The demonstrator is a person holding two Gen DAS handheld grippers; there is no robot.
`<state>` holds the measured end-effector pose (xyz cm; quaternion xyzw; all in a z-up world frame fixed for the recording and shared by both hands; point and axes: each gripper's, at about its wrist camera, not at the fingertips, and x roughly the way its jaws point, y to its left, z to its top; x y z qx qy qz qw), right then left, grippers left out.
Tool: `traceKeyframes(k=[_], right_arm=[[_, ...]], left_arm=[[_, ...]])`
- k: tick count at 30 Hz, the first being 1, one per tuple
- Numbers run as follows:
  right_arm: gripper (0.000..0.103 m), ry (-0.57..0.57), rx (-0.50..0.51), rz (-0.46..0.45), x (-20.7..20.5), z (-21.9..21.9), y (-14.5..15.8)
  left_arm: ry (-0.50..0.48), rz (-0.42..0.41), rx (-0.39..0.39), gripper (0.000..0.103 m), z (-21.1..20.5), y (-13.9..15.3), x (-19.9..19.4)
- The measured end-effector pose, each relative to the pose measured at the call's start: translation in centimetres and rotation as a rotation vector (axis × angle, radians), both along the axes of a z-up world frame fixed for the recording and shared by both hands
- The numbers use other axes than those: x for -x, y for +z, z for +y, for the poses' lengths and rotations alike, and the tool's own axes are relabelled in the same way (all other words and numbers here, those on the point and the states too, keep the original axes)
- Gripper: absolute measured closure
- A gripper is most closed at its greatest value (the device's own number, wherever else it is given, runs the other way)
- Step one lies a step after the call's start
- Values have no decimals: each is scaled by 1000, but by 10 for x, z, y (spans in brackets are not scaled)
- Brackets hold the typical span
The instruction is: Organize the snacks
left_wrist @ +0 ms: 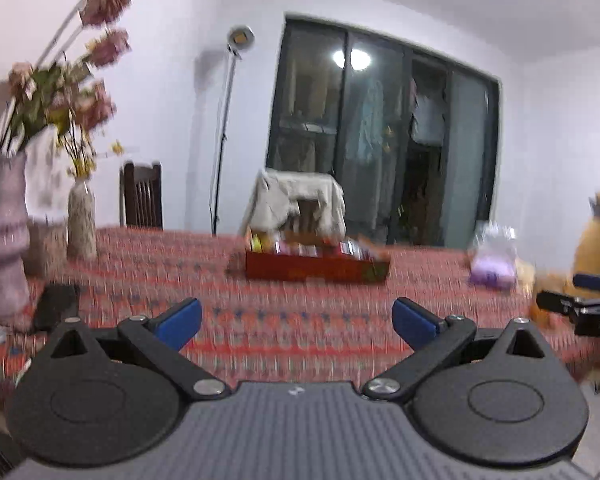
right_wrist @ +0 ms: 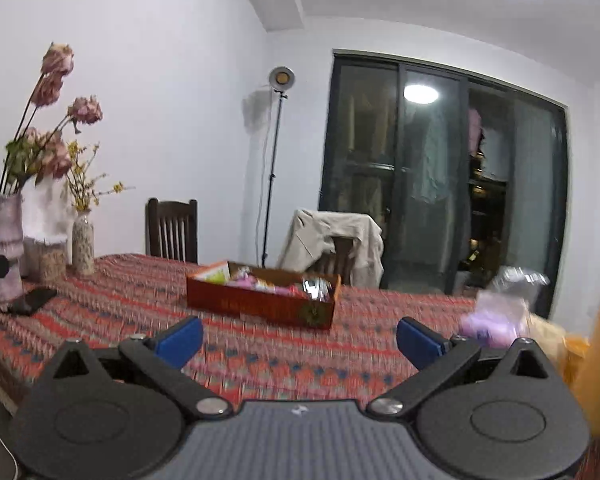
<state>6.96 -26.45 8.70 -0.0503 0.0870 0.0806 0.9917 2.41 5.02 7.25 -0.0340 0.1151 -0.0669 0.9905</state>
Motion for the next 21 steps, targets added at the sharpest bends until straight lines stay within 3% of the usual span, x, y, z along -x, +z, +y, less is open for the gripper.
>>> traceKeyframes(k=[3, 8, 13, 15, 21], right_arm=[[0, -29, 6, -13, 22, 4, -35], [0, -59, -35, -57, 33, 11, -81], [0, -54, -170, 53, 26, 25, -112], [0, -31, -152, 92, 22, 33, -121], [0, -5, -141, 90, 26, 37, -121]], left_arm=[[39, 46, -25, 0, 3, -32, 5], [68, 34, -95, 0, -8, -73, 1], [70, 56, -81, 0, -13, -76, -7], [63, 57, -80, 0, -14, -76, -7], [66, 76, -75, 0, -12, -75, -10]])
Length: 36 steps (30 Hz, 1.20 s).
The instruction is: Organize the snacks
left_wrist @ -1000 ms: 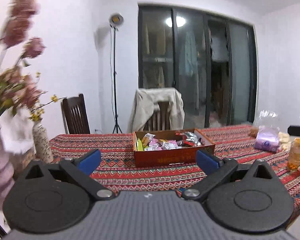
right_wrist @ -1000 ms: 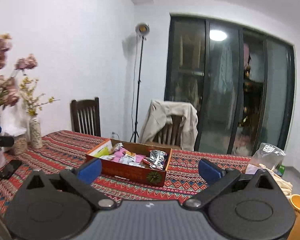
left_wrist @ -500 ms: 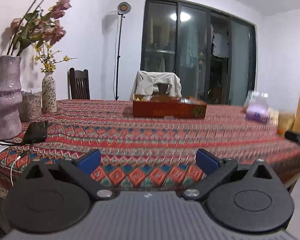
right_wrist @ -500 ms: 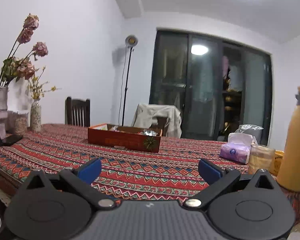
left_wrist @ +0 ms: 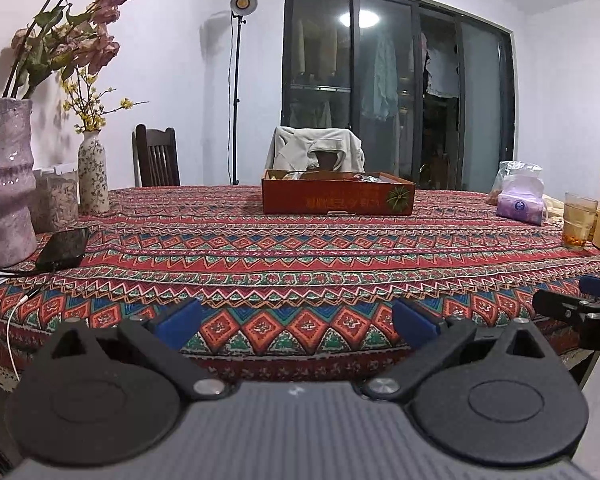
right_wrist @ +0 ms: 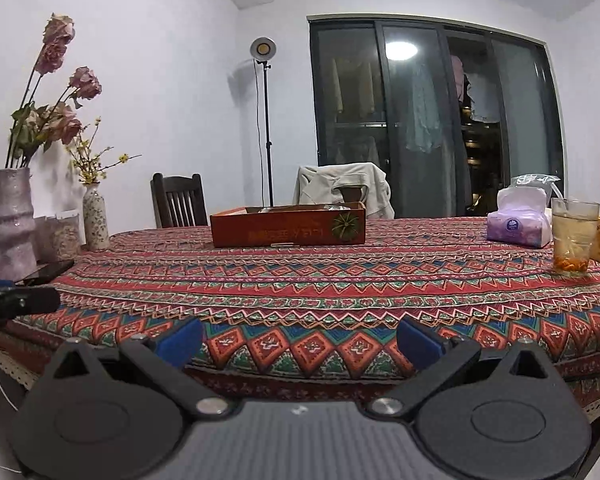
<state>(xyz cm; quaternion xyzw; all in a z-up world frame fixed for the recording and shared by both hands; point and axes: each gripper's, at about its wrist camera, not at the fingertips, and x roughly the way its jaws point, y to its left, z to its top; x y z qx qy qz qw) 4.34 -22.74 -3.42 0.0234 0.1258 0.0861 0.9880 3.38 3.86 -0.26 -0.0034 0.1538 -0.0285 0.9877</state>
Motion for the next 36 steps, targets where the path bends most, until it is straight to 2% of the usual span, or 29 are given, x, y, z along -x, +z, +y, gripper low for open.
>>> traceKeyframes(k=[13, 36], right_arm=[[0, 19, -11, -4, -4, 2, 12], [0, -9, -44, 21, -7, -3, 10]], left_arm=[[-10, -14, 2, 0, 1, 3, 3], [-14, -19, 2, 0, 2, 4, 4]])
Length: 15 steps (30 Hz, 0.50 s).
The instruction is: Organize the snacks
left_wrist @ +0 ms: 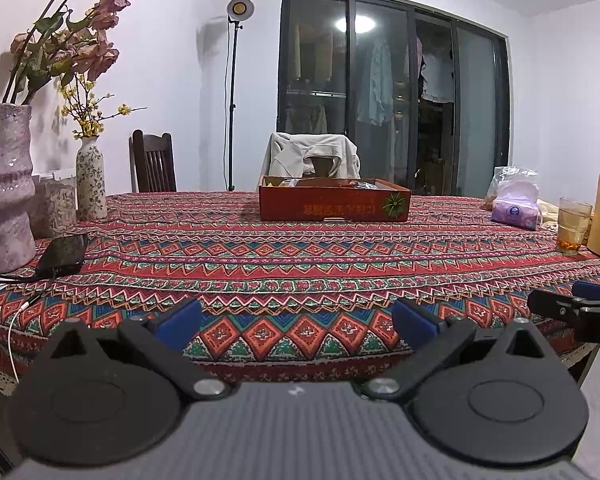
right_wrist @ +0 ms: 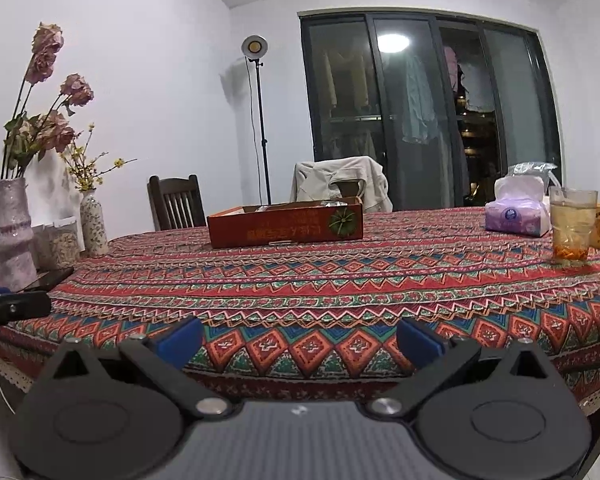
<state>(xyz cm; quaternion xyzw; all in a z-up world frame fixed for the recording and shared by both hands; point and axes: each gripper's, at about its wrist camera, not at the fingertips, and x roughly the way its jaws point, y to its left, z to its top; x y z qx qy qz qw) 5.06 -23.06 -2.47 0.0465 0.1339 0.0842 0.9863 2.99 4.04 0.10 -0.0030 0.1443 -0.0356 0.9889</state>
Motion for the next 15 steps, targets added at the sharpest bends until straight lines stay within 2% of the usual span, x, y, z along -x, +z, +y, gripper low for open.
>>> traceKeyframes(k=[15], right_arm=[[0, 7, 4, 7, 1, 0, -3]], left_arm=[[2, -8, -7, 0, 1, 2, 1]])
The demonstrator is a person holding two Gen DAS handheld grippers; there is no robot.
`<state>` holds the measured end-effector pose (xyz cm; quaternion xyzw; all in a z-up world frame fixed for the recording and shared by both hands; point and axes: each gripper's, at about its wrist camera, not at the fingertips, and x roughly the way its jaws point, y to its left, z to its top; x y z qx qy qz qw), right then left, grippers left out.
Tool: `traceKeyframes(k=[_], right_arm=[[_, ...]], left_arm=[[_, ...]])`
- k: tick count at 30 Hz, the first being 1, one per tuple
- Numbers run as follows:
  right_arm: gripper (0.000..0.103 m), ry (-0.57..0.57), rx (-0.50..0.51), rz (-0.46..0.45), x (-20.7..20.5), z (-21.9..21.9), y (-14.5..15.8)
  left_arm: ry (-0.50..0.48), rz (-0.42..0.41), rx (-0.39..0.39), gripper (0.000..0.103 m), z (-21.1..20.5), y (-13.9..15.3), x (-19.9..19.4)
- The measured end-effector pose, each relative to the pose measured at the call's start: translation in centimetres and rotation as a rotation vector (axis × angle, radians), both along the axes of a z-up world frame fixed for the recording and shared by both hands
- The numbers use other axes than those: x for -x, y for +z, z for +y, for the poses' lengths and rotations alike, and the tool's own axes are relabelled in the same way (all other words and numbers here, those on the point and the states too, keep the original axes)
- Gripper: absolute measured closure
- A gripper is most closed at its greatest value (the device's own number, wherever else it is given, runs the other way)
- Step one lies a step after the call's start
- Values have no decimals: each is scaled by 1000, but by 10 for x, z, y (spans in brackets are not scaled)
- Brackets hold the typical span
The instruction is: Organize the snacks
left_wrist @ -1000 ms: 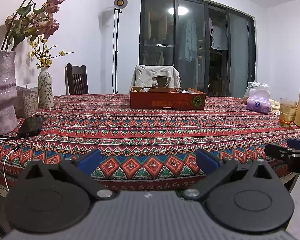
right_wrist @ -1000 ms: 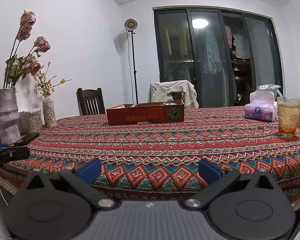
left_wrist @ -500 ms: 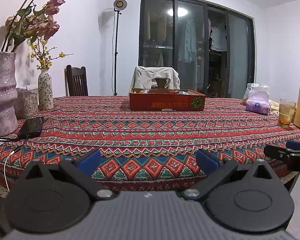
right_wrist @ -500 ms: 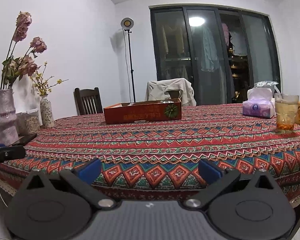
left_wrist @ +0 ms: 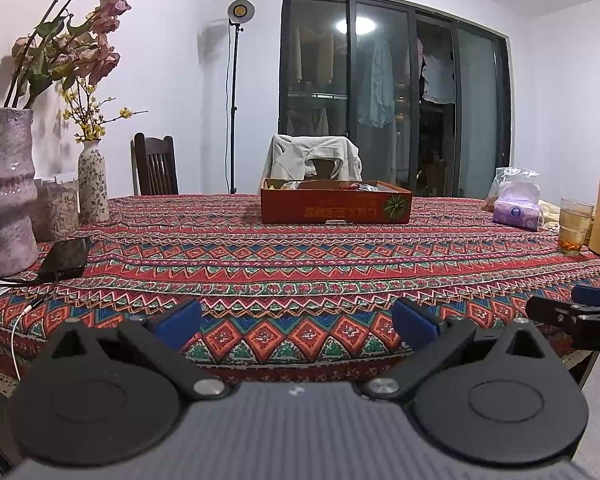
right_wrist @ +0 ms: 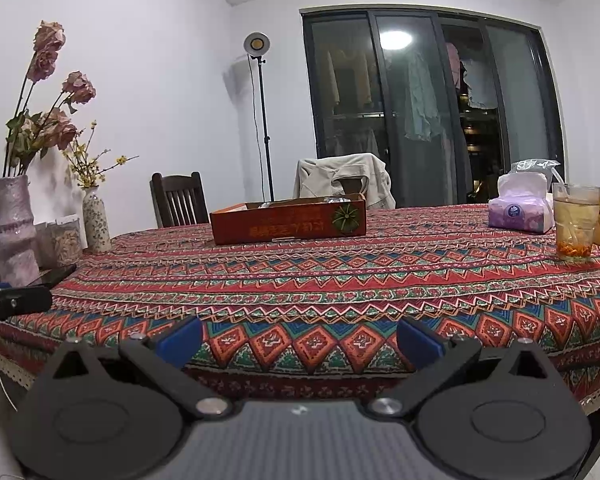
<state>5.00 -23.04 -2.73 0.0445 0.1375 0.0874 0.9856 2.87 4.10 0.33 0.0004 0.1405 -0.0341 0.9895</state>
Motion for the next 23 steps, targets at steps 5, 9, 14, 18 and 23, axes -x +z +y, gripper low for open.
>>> traceKeyframes(k=[5, 9, 14, 18, 23], right_arm=[[0, -2, 0, -2, 0, 0, 0], [0, 3, 2, 3, 0, 0, 1], [0, 6, 4, -5, 1, 1, 2], [0, 10, 9, -12, 2, 2, 3], [0, 11, 7, -13, 3, 1, 3]], left_arm=[[4, 4, 1, 0, 0, -1, -1], [-2, 5, 11, 0, 1, 0, 0], [-5, -11, 10, 0, 1, 1, 2], [-9, -10, 10, 0, 0, 1, 1], [-26, -18, 9, 0, -1, 0, 2]])
